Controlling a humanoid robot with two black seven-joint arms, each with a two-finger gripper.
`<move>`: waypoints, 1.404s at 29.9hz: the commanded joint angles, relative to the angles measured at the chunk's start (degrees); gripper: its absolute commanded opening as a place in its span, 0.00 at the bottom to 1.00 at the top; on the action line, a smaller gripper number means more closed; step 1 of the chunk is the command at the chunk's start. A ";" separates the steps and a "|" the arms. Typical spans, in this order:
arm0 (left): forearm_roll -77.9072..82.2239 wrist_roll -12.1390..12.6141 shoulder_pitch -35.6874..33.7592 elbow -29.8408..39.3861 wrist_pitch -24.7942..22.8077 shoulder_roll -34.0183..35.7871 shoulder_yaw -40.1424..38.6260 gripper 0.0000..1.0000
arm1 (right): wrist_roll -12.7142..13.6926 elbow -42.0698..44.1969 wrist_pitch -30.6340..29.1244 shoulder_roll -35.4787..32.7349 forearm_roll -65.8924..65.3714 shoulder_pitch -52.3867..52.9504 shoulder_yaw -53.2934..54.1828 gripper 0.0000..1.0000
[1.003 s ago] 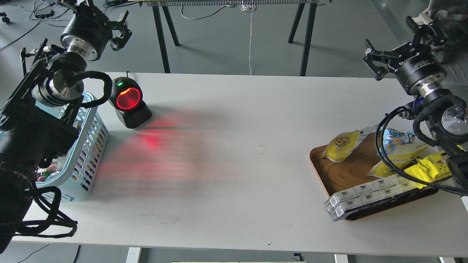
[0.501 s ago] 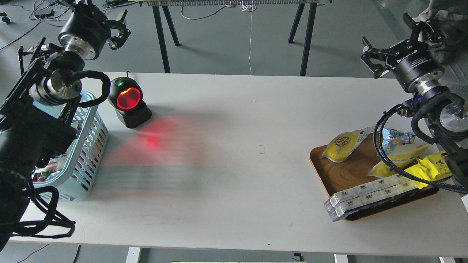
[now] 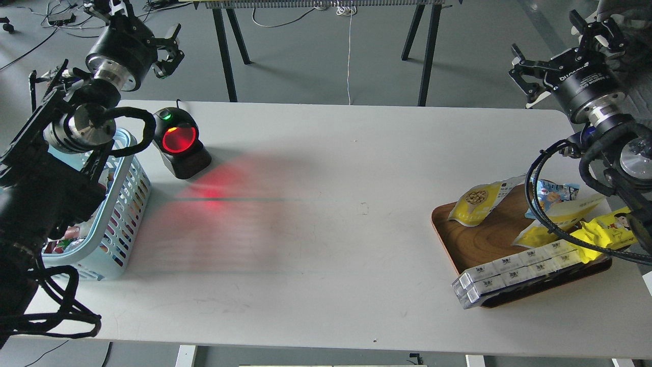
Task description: Scan snack and place in basket
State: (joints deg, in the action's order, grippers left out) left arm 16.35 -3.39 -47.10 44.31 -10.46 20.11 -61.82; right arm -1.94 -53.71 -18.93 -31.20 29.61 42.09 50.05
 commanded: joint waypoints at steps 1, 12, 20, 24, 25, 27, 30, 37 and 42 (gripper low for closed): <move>0.00 0.05 0.25 -0.01 0.00 0.19 -0.06 1.00 | 0.00 0.01 0.03 0.44 -0.08 0.45 -0.13 0.99; 0.00 -0.12 0.34 -0.10 -0.09 -0.25 -0.06 1.00 | 0.00 -0.77 1.88 -0.17 -0.08 1.51 -0.04 0.99; -0.26 -0.21 0.34 -0.45 0.00 0.10 -0.93 1.00 | 0.09 -1.74 1.35 -1.92 -0.52 1.06 -0.65 0.99; -0.61 -0.21 0.17 -0.72 0.09 0.19 -1.11 1.00 | 0.35 -1.39 1.09 -6.31 -0.52 1.85 -4.25 0.99; -0.70 -0.13 0.08 -0.72 0.17 0.28 -1.11 1.00 | 0.44 -1.83 0.83 -7.81 -0.52 2.29 -5.30 0.99; -0.97 0.14 0.08 -0.63 0.09 0.28 -1.37 1.00 | 0.53 -2.18 0.56 -11.23 -0.61 3.87 -7.50 0.99; -0.97 0.14 0.08 -0.63 0.70 0.10 -1.38 1.00 | 0.53 -3.76 -0.23 -15.02 -0.69 6.94 -12.94 0.99; -0.88 0.31 0.17 -0.63 1.23 0.28 -1.20 1.00 | 0.62 -9.38 -0.14 -20.91 -0.87 15.46 -23.14 0.99; -0.88 0.05 0.25 -0.37 1.14 0.80 -1.20 1.00 | 0.62 -12.20 0.47 -23.46 -2.98 25.30 -34.73 0.99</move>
State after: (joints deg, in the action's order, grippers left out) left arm 15.41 -3.13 -47.00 43.80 -9.20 20.53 -62.97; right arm -1.33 -64.58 -18.88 -53.75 27.31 61.90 22.14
